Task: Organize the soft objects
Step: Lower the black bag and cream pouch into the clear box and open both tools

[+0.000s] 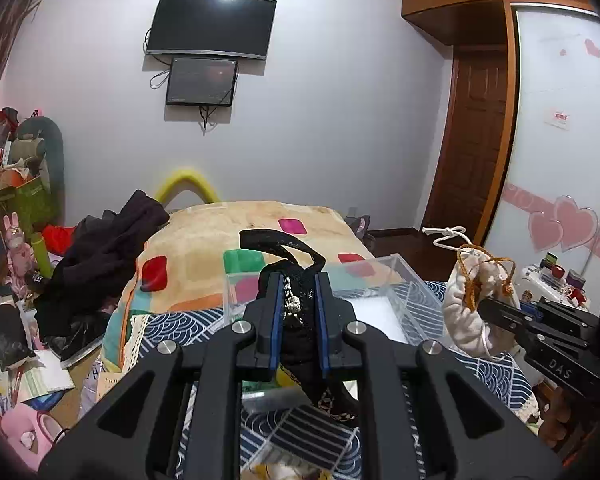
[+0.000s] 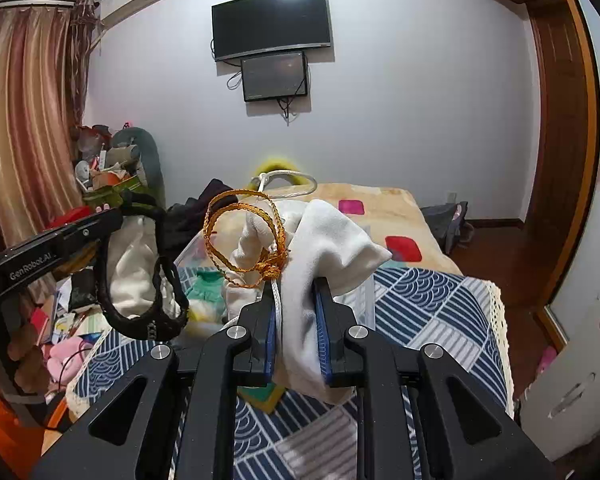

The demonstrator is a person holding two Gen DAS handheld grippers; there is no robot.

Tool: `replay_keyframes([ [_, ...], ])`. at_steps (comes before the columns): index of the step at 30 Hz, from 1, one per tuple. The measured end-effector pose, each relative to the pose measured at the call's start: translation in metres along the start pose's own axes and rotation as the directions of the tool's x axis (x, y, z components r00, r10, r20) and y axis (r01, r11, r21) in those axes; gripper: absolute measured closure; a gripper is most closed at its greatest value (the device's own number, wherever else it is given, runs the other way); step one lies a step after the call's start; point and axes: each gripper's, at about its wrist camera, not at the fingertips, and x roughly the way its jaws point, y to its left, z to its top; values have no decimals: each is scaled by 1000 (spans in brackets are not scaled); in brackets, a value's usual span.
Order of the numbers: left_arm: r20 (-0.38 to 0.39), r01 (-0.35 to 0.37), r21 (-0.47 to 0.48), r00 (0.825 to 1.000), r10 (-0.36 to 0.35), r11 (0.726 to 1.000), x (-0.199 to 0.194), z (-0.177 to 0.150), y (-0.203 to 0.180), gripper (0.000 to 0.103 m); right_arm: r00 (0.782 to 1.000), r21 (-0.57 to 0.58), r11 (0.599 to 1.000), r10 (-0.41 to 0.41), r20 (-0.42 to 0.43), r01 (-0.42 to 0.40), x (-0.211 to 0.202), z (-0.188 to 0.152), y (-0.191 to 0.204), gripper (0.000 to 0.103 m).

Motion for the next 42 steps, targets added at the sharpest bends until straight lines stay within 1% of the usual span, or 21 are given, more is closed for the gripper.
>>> replay_keyframes([
  [4, 0, 3, 8, 1000, -3, 1000, 16, 5, 0, 89, 1000, -5, 1000, -11, -8, 11, 11, 5, 2, 88],
  [6, 0, -8, 3, 1000, 8, 1000, 27, 6, 2, 89, 1000, -9, 1000, -17, -18, 17, 19, 6, 2, 88],
  [10, -10, -1, -14, 1000, 1, 1000, 43, 2, 8, 89, 999, -21, 999, -35, -38, 34, 33, 7, 5, 88],
  [12, -28, -4, -18, 1000, 4, 1000, 53, -2, 11, 89, 998, -27, 999, -38, -59, 36, 42, 5, 7, 88],
  [16, -96, -18, -24, 995, 15, 1000, 78, -16, 20, 89, 994, -41, 998, -46, -100, 42, 60, 0, 11, 88],
  [20, -179, -30, -39, 984, 22, 999, 104, -35, 28, 89, 988, -58, 997, -62, -139, 54, 75, -5, 12, 88],
  [23, -216, -32, -40, 976, 23, 999, 117, -45, 31, 89, 985, -65, 996, -64, -162, 54, 82, -8, 11, 88],
  [26, -228, -23, -32, 973, 15, 999, 122, -48, 30, 89, 981, -69, 996, -63, -182, 52, 86, -10, 10, 88],
  [28, -234, -24, -23, 972, 18, 999, 123, -49, 30, 89, 980, -74, 996, -65, -188, 52, 86, -10, 10, 85],
  [30, -239, -26, -21, 971, 20, 999, 122, -49, 30, 89, 980, -81, 995, -67, -188, 52, 83, -10, 11, 85],
  [32, -247, -32, -21, 969, 26, 999, 121, -48, 31, 88, 979, -85, 995, -65, -191, 49, 81, -8, 11, 83],
  [35, -254, -30, -30, 967, 21, 999, 119, -48, 33, 88, 979, -73, 996, -56, -194, 42, 77, -8, 9, 76],
  [37, -261, -30, -29, 965, 21, 999, 116, -47, 33, 88, 981, -65, 997, -50, -186, 38, 71, -7, 7, 67],
  [39, -263, -20, -31, 965, 12, 999, 110, -47, 32, 86, 984, -60, 998, -42, -175, 32, 65, -5, 7, 63],
  [41, -260, -17, -31, 966, 8, 999, 104, -45, 31, 82, 986, -58, 998, -40, -163, 30, 60, -5, 8, 58],
  [42, -252, -23, -29, 967, 15, 999, 100, -44, 30, 78, 987, -57, 998, -41, -156, 33, 55, -4, 8, 51],
])
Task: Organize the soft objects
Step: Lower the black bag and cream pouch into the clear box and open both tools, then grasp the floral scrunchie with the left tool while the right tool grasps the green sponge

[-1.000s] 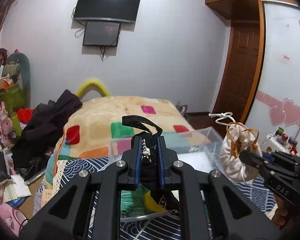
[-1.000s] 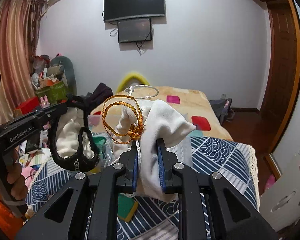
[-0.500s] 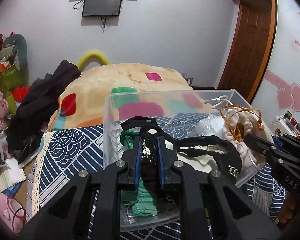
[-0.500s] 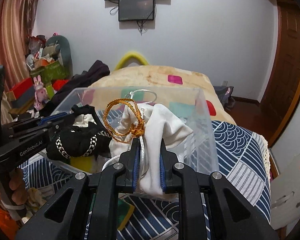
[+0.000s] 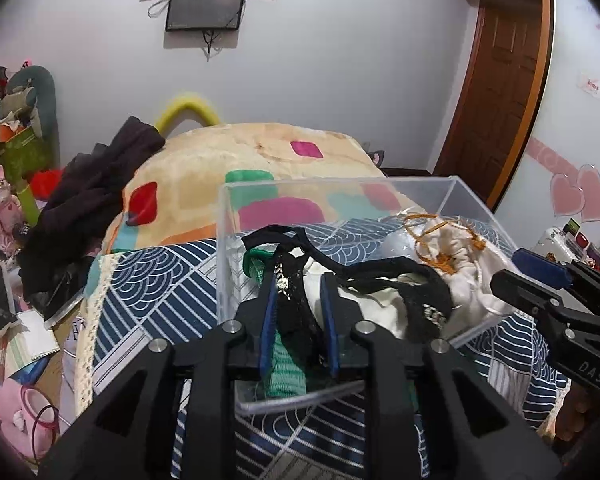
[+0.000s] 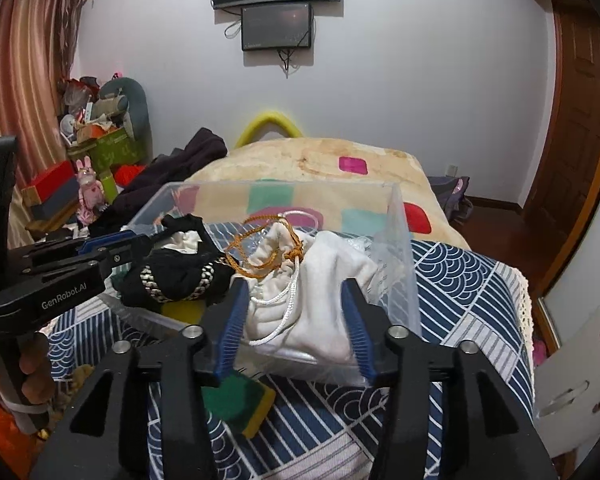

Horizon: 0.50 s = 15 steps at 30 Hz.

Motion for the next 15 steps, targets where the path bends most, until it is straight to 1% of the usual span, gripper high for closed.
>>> replay_keyframes([
  [1, 4, 0, 1, 1000, 0, 1000, -3, 0, -1, 73, 1000, 2, 1000, -4, 6, 3, -2, 0, 1, 42],
  [3, 17, -1, 5, 1000, 1, 1000, -13, 0, -3, 68, 999, 2, 1000, -17, 34, 17, -10, 0, 2, 34],
  [5, 36, -7, 14, 999, 6, 1000, -24, -1, -6, 60, 998, 1, 1000, -30, 56, 30, -19, 1, 3, 32],
  [7, 54, -8, 17, 999, 7, 1000, -36, -2, -8, 39, 997, 3, 1000, -32, 68, 31, -26, 1, 3, 29],
  [8, 68, -10, 14, 998, 9, 1000, -44, -4, -8, 34, 997, 5, 1000, -31, 75, 30, -30, 1, 4, 27],
  [10, 86, -21, 17, 996, 19, 1000, -54, -7, -9, 32, 995, 7, 1000, -31, 94, 30, -37, 0, 6, 20],
  [14, 88, -30, 27, 996, 28, 999, -71, -18, -10, 21, 995, 2, 1000, -24, 101, 24, -44, -7, 8, 19],
  [15, 85, -33, 30, 996, 30, 999, -74, -21, -10, 20, 995, 0, 1000, -27, 98, 27, -43, -9, 10, 18],
])
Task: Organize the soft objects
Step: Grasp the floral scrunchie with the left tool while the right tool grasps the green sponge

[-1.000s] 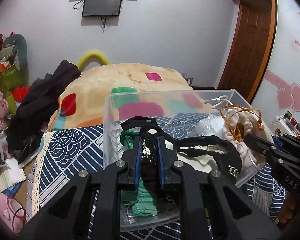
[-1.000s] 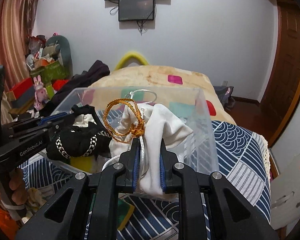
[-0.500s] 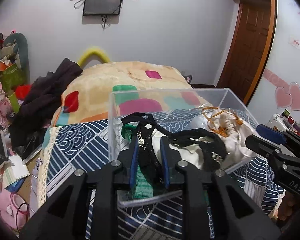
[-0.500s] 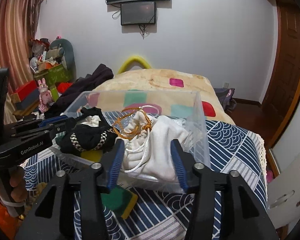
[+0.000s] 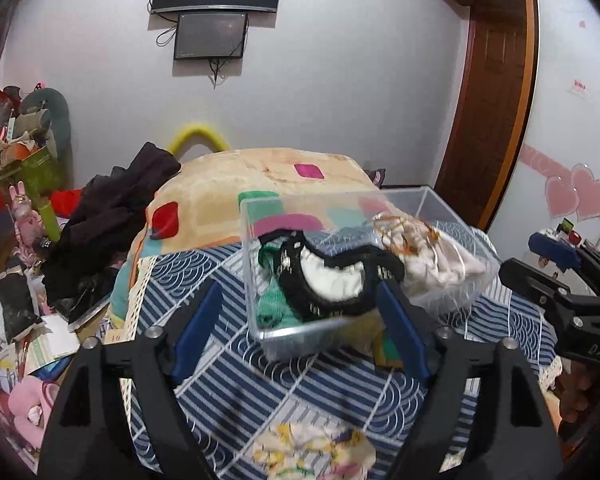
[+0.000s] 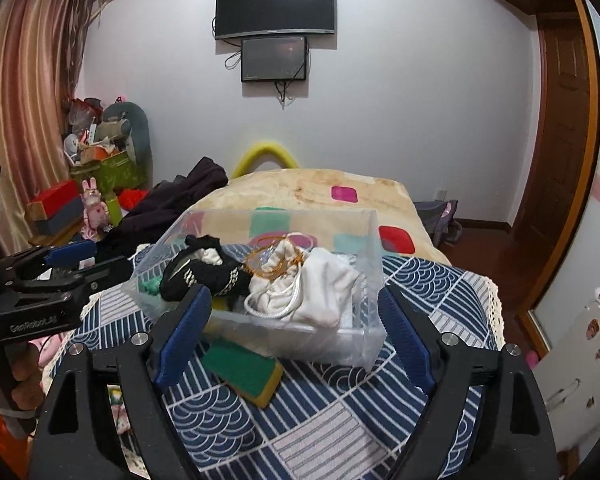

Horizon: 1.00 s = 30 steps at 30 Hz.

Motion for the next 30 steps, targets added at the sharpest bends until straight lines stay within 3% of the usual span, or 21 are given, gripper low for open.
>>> replay_keyframes([
  [4, -14, -18, 21, 1000, 19, 1000, -9, -15, -4, 5, 1000, -7, 1000, 2, -19, -2, 4, -10, 3, 16],
  [14, -160, -29, 76, 986, 40, 997, 5, -76, -18, 4, 989, 29, 999, 32, -142, -28, 24, -42, 6, 16],
  [24, -266, 3, 9, 964, 0, 1000, 16, -107, -1, 4, 970, 15, 997, 82, -227, -80, 49, -53, 27, 16],
  [30, -291, 39, -14, 956, -41, 999, 21, -116, 1, 4, 956, 2, 998, 64, -285, -66, 73, -53, 36, 16],
])
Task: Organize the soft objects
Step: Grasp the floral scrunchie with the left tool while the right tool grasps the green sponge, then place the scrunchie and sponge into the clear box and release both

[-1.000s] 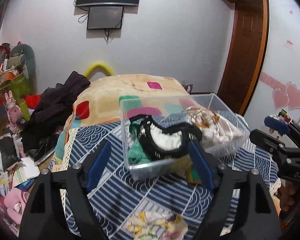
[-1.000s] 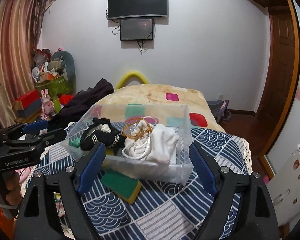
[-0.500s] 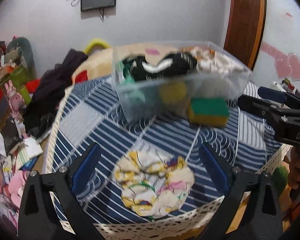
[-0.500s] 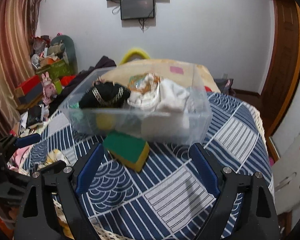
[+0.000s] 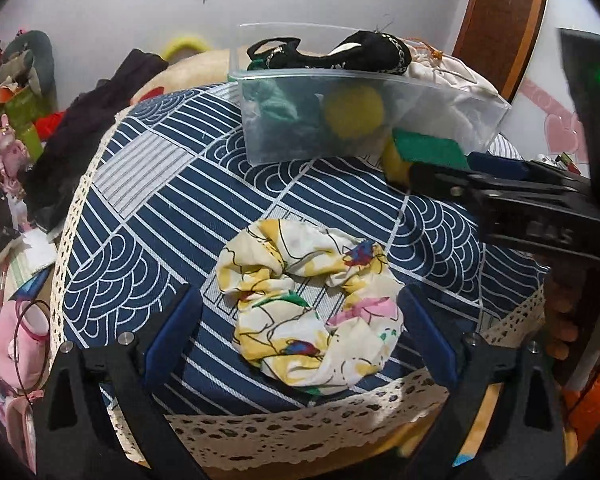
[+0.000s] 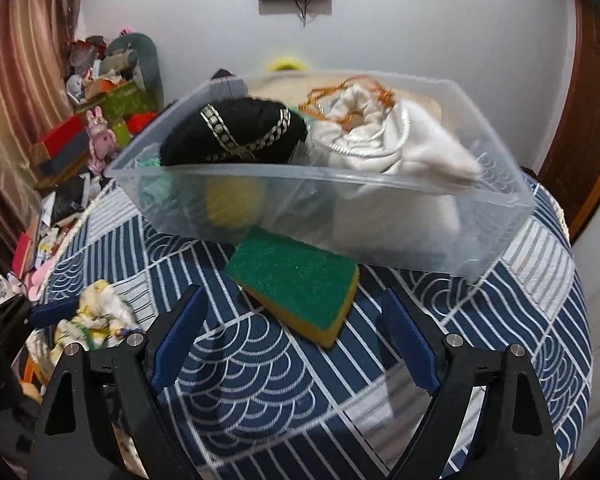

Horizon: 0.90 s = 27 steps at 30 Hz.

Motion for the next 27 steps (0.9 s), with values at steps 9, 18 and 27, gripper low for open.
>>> replay_keyframes([
  [9, 54, -24, 32, 998, 22, 999, -7, -2, -5, 62, 1000, 9, 1000, 9, -21, -8, 8, -1, 0, 35],
  [18, 85, -23, 14, 996, 22, 1000, -19, 7, -1, 75, 999, -33, 999, 0, 36, 1, -26, -23, -6, 40],
  [27, 168, -4, 8, 986, 3, 1000, -45, 31, -1, 75, 993, -12, 1000, -13, 115, 14, -60, -19, -25, 40],
])
